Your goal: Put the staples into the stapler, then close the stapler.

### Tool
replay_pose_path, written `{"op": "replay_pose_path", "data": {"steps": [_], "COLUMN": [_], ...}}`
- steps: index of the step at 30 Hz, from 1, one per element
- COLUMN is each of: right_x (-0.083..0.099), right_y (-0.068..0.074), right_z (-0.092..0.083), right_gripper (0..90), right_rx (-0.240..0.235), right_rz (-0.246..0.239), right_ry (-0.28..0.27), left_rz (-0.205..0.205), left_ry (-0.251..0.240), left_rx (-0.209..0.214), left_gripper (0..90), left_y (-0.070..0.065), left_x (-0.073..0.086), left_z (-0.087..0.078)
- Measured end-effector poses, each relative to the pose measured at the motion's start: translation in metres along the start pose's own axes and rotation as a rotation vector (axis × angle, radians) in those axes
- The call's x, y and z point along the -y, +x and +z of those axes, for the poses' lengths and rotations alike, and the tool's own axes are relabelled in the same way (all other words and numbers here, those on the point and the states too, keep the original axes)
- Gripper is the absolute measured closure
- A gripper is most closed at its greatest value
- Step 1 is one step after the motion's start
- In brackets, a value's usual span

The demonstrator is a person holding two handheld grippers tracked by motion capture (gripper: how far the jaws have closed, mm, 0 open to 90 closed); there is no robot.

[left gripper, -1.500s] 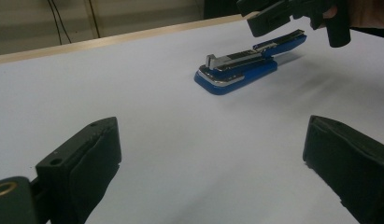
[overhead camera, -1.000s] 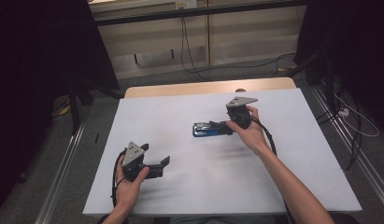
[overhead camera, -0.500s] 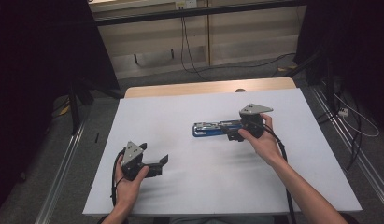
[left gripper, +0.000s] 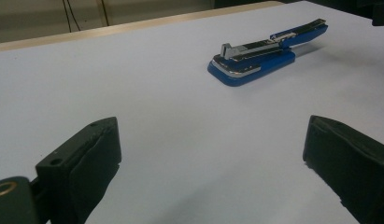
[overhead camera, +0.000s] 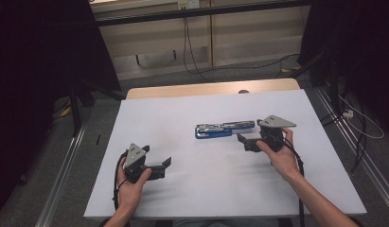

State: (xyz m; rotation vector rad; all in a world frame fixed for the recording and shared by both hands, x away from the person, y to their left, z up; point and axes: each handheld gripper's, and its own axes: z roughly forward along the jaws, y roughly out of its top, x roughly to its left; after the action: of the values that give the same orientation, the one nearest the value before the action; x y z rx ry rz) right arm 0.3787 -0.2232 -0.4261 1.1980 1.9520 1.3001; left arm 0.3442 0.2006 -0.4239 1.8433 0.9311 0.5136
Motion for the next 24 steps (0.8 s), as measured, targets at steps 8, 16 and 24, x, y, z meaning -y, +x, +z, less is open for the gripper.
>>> {"op": "replay_pose_path", "data": {"steps": [8, 16, 24], "right_x": [0.007, 0.005, 0.007], "right_y": [-0.004, -0.008, -0.017], "right_z": [-0.012, -0.012, -0.012], "right_gripper": [3.2, 3.0, 2.8], "right_rx": [0.014, 0.031, 0.01], "right_rz": [0.024, 0.015, 0.038], "right_ry": [-0.008, -0.005, -0.012], "left_rz": [-0.001, -0.002, 0.0], "left_ry": [-0.005, -0.001, -0.004], "left_rx": [0.005, 0.006, 0.031], "left_gripper": [4.4, 4.4, 4.2], "left_y": [0.0, 0.001, 0.0], "left_x": [0.0, 0.0, -0.001], "left_z": [-0.002, 0.002, 0.005]}}
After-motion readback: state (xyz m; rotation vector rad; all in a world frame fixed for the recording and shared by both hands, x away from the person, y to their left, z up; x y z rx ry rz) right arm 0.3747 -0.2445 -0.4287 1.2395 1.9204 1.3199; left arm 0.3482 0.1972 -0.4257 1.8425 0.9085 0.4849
